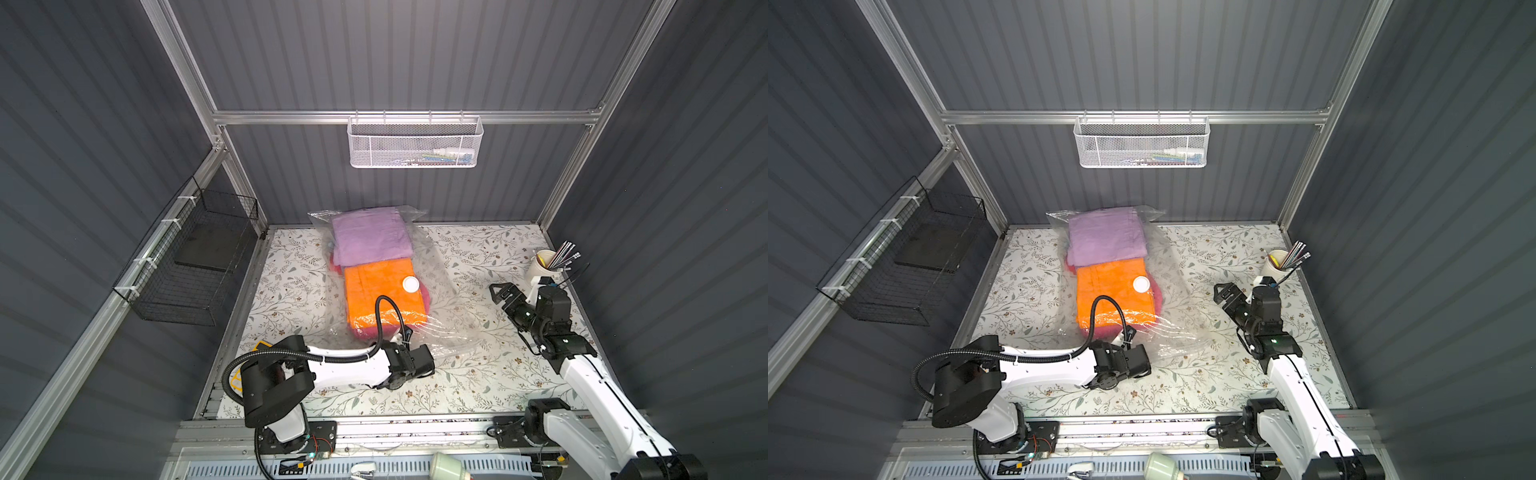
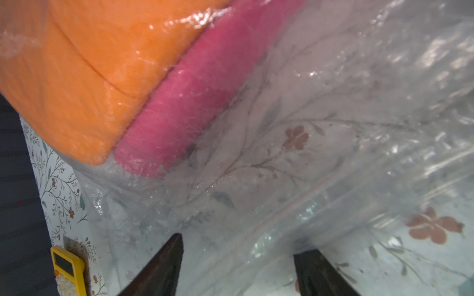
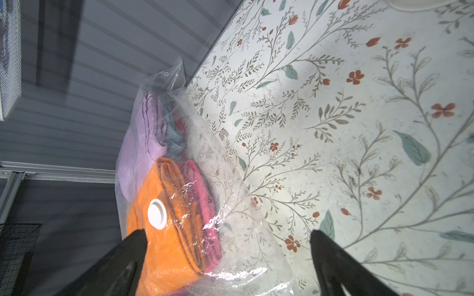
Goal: Take the trousers out of the vacuum bag
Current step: Open the vacuum bag at the center of the board.
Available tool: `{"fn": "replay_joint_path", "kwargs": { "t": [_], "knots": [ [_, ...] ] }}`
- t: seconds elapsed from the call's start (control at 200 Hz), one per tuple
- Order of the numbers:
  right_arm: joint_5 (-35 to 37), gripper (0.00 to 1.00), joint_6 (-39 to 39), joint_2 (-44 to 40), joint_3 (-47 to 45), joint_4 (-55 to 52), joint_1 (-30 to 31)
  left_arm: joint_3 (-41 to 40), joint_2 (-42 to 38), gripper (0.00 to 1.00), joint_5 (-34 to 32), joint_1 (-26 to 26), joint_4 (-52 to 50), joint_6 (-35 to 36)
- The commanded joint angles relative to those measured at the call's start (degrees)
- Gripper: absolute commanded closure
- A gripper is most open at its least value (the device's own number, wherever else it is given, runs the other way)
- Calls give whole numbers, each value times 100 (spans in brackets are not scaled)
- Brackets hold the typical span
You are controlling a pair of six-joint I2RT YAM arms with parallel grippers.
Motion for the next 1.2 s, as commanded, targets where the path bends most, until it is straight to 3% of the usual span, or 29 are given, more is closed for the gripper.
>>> {"fn": "replay_joint_path", "kwargs": {
  "t": [0.0,0.09,0.25,0.35,0.535,0.645,0.785,1.01,1.08,1.196],
  "knots": [
    [48,1,20,-69,-78,-59,-34,113,68,46,-147,95,62,-6],
    [38,1,22,-68,-71,-65,-33,203,63,69,-233,105,40,-2],
    [31,1,12,-69,-53,-65,-41,320,-136,91,-315,128,93,62],
    [26,1,29,-69,-46,-65,-42,386,-363,97,-452,127,61,91],
    [19,1,60,-77,-55,-42,-48,149,-536,98,-398,162,330,95],
    [-4,1,62,-85,-50,-44,-47,83,-281,91,-202,166,472,-84],
    [24,1,51,-138,-58,-71,-59,-34,-77,54,-193,162,681,-224],
    [21,1,35,-157,-66,-82,-87,-43,169,22,-186,162,821,-218],
    [23,1,48,-160,-89,-83,-91,-65,229,17,-221,162,836,-227],
    [21,1,39,-174,-91,-90,-112,1,410,19,-404,171,774,-283]
  ]
}}
